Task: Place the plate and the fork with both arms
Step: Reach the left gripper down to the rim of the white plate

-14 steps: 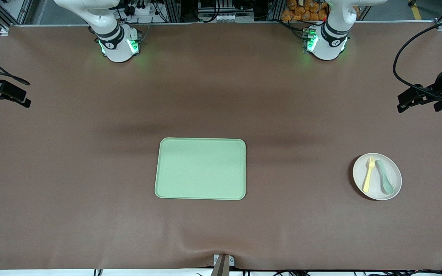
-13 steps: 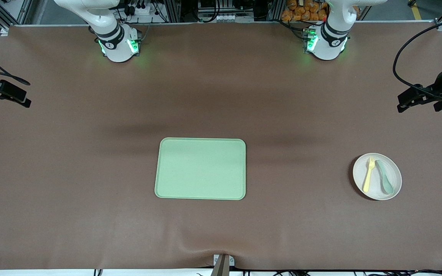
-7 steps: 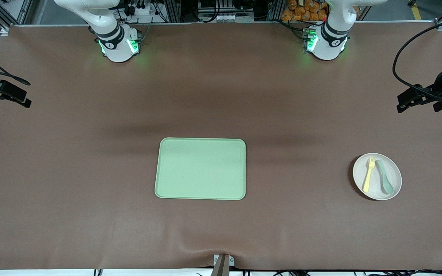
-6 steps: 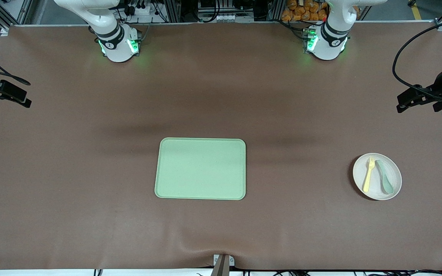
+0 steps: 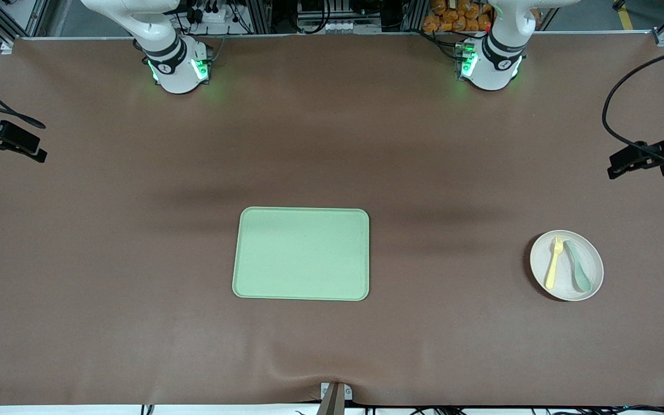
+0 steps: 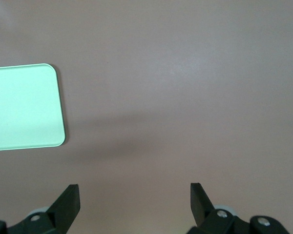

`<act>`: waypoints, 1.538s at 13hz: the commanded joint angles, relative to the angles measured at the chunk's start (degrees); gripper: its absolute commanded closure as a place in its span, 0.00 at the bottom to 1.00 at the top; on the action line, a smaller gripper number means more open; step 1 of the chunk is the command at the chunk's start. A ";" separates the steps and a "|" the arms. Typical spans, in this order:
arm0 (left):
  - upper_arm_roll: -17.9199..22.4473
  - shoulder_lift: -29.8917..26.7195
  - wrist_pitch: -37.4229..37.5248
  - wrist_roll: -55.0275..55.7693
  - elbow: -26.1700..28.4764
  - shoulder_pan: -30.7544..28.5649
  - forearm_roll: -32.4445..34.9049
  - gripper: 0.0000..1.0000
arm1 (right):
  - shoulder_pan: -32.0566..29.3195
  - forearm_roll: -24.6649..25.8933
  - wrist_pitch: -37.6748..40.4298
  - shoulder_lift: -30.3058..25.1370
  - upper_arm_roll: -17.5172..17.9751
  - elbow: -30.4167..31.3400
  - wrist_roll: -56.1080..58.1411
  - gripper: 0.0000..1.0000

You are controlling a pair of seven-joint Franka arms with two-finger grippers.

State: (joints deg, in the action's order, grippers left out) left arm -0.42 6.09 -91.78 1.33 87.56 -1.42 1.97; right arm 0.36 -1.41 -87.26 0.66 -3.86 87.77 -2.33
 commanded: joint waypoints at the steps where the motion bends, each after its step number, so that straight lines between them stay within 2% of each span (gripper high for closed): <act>1: -0.11 4.36 -2.60 -1.50 -0.81 -2.00 -1.10 0.00 | 0.08 -0.78 -0.19 -0.22 -0.18 -0.06 -0.48 0.00; 8: -0.19 14.73 -12.70 -9.93 -0.99 -9.38 -0.92 0.00 | 0.34 -0.78 -0.36 -0.13 -0.18 -0.06 -0.48 0.00; 14: -0.28 24.92 -25.71 -17.23 -1.08 -13.25 -1.97 0.00 | 0.34 -0.78 -0.45 0.40 -0.18 0.03 -0.48 0.00; 18: -0.28 31.78 -28.53 -19.08 -3.97 -14.84 -3.82 0.00 | 0.34 -0.78 -1.59 1.89 -0.18 0.03 -0.48 0.00; 20: -0.28 33.20 -29.59 -19.08 -3.89 -16.07 -4.17 0.06 | 0.43 -0.78 -1.77 2.59 -0.18 0.03 -0.48 0.00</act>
State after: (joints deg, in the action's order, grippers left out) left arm -0.30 37.30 -120.95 -16.70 85.77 -16.13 -1.00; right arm 0.38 -1.45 -88.44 2.55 -3.85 87.84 -2.33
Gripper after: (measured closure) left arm 0.040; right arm 0.000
